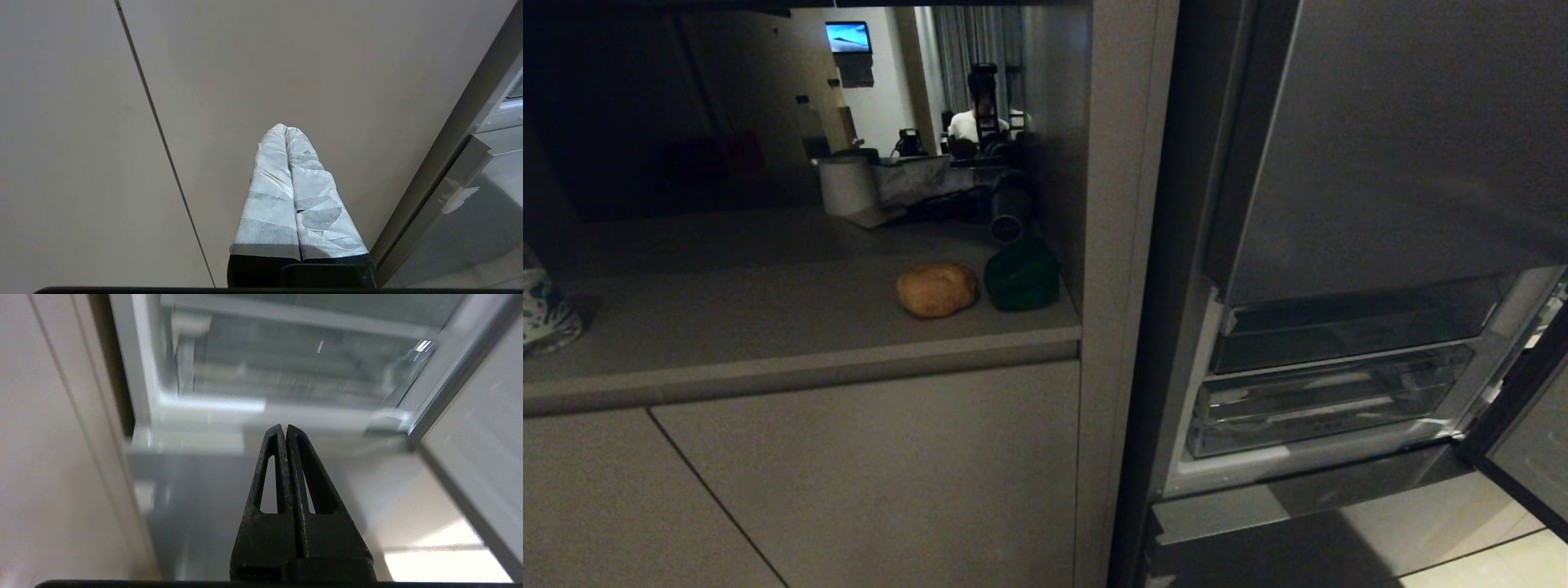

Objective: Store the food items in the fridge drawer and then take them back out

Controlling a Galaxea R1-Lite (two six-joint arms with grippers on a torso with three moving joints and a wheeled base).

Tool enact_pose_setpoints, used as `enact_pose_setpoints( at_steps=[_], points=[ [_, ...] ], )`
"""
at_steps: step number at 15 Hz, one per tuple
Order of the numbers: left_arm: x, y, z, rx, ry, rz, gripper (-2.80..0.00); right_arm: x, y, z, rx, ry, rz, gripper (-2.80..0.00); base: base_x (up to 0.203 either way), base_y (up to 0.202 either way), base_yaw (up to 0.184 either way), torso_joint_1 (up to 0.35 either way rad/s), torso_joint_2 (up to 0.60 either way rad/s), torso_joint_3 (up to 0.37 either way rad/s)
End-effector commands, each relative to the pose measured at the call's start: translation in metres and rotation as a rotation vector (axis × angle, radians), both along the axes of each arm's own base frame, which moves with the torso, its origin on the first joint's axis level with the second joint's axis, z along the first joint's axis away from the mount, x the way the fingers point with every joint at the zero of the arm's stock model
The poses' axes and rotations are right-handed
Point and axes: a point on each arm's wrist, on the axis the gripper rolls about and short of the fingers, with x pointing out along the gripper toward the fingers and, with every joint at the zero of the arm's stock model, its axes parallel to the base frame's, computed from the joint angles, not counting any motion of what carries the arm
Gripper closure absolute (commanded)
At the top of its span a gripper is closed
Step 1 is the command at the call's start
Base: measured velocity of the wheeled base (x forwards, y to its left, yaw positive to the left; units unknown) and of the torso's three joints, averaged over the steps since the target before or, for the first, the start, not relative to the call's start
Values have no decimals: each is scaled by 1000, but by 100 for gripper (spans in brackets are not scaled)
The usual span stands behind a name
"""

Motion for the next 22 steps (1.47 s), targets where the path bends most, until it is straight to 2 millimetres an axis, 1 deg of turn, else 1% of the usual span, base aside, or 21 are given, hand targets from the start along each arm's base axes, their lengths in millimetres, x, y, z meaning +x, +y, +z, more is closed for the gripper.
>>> enact_pose_setpoints(
  at_steps=[1,3,8,9,22],
  points=[
    [0,0,0,0,-1,0,0,-4,0,-8,18,-57,-16,0,0,0,0,0,0,0],
    [0,0,0,0,-1,0,0,-4,0,-8,25,-55,-16,0,0,0,0,0,0,0],
    [0,0,0,0,-1,0,0,-4,-1,-8,105,-58,-34,0,0,0,0,0,0,0],
    [0,0,0,0,-1,0,0,-4,0,-8,105,-58,-33,0,-5,0,-104,-2,2,2],
    [0,0,0,0,-1,-1,0,-4,-1,-8,122,-58,-35,0,0,9,-177,3,3,2]
  ],
)
